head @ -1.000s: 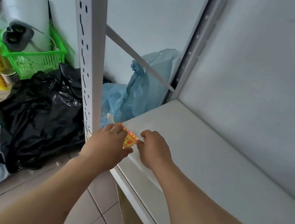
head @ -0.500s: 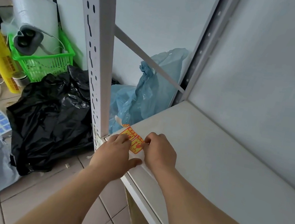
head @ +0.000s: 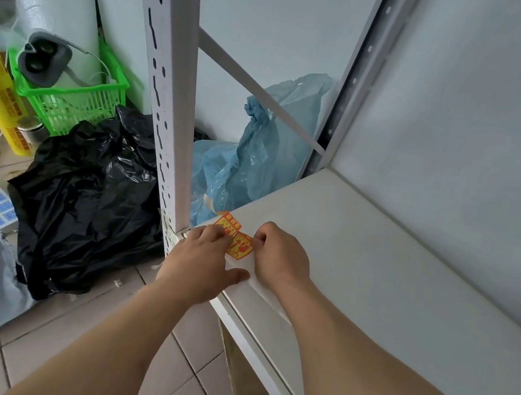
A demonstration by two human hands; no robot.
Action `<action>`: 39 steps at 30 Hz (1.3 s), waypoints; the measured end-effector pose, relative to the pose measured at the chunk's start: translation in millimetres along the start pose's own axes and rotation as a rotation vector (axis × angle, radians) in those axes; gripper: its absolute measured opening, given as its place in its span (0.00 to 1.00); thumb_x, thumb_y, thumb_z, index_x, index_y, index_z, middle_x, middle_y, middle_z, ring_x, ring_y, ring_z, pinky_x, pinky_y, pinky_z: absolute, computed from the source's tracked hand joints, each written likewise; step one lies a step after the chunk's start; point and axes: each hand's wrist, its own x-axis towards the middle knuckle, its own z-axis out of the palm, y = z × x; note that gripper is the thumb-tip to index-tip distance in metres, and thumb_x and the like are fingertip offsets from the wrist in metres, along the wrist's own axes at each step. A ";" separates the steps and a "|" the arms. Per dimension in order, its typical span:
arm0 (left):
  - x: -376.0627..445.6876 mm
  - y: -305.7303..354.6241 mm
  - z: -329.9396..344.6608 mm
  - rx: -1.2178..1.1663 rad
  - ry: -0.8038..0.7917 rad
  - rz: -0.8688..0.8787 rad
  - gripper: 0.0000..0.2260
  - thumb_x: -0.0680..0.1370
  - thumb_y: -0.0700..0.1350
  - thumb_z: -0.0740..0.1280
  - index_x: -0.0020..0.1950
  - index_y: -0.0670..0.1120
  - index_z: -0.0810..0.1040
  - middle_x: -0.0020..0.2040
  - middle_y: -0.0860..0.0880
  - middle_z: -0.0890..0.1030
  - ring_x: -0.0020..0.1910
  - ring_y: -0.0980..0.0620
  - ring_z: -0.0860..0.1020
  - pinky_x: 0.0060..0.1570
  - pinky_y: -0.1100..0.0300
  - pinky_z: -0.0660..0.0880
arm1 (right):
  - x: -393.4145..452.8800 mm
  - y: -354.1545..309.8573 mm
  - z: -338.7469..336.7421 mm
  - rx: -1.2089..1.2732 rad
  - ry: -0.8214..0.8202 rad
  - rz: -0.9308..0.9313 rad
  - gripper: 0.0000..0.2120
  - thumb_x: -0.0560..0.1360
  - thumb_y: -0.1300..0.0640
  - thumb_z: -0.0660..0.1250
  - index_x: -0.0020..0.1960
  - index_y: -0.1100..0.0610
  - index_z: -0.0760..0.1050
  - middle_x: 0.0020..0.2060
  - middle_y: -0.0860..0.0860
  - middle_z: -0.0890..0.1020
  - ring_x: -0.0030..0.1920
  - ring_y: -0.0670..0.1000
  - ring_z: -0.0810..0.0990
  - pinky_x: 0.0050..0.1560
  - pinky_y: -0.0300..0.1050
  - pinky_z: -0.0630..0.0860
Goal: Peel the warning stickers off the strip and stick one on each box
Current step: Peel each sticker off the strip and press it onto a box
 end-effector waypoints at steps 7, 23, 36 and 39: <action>-0.5 3.2 0.1 -0.040 0.011 -0.026 0.32 0.73 0.66 0.63 0.72 0.52 0.65 0.71 0.53 0.65 0.70 0.51 0.61 0.66 0.55 0.62 | -1.5 -2.8 -11.0 -0.006 -0.056 -0.001 0.07 0.79 0.55 0.62 0.56 0.55 0.71 0.52 0.51 0.81 0.50 0.53 0.79 0.43 0.45 0.73; -12.4 22.3 -8.0 0.046 0.020 0.003 0.29 0.76 0.64 0.61 0.72 0.50 0.65 0.71 0.50 0.69 0.69 0.49 0.65 0.66 0.51 0.64 | -30.9 37.4 -42.7 0.228 -0.035 0.146 0.04 0.80 0.56 0.59 0.48 0.55 0.70 0.49 0.54 0.81 0.49 0.54 0.79 0.48 0.47 0.76; -69.5 186.7 -39.6 0.204 -0.039 0.582 0.20 0.79 0.60 0.59 0.66 0.51 0.73 0.60 0.52 0.77 0.55 0.50 0.76 0.53 0.54 0.74 | -166.5 131.5 -160.2 0.036 0.077 0.105 0.08 0.81 0.55 0.57 0.57 0.53 0.73 0.49 0.49 0.78 0.46 0.52 0.76 0.42 0.43 0.69; -89.3 229.1 -36.4 0.225 -0.046 0.672 0.21 0.79 0.60 0.59 0.68 0.52 0.72 0.61 0.53 0.76 0.56 0.50 0.75 0.52 0.56 0.73 | -210.3 160.4 -187.2 0.000 0.106 0.141 0.08 0.81 0.54 0.57 0.52 0.51 0.74 0.47 0.48 0.77 0.46 0.50 0.76 0.42 0.43 0.69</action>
